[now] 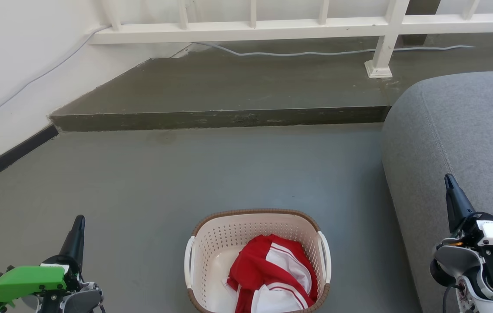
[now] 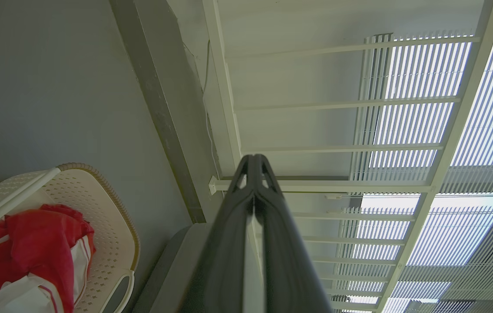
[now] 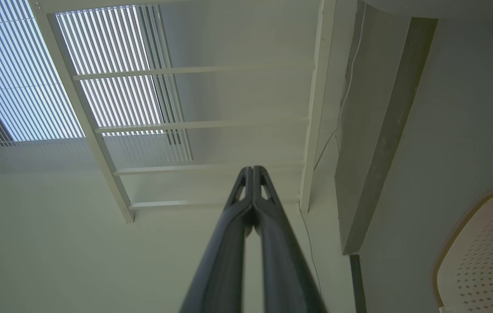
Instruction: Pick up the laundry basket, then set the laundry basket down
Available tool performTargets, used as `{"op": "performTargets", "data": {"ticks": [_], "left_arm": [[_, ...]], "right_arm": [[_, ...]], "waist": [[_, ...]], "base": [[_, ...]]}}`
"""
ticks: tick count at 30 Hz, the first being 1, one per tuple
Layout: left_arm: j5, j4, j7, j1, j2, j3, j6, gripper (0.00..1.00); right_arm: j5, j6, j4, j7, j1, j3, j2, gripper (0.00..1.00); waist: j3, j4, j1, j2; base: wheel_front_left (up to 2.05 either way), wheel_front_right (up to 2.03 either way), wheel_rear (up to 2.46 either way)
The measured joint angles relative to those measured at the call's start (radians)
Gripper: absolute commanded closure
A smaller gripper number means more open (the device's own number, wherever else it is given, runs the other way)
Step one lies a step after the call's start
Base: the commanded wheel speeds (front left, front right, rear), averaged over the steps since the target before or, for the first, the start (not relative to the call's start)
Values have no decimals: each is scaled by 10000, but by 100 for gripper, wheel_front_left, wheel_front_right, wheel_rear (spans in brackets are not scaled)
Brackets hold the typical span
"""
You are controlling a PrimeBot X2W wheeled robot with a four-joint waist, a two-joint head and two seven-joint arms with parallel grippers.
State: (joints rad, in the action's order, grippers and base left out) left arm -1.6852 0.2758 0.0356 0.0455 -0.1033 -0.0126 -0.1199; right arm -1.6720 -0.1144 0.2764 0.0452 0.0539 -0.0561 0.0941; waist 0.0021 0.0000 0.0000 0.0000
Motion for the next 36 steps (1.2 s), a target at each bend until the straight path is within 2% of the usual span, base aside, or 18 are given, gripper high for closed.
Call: {"op": "performTargets", "data": {"ticks": [36], "left_arm": [[0, 13, 6, 5, 13, 40, 0, 100]], "right_arm": [[2, -2, 17, 12, 2, -21, -13, 100]], "waist": [[-1, 0, 0, 0]], "base": [[0, 0, 0]]}}
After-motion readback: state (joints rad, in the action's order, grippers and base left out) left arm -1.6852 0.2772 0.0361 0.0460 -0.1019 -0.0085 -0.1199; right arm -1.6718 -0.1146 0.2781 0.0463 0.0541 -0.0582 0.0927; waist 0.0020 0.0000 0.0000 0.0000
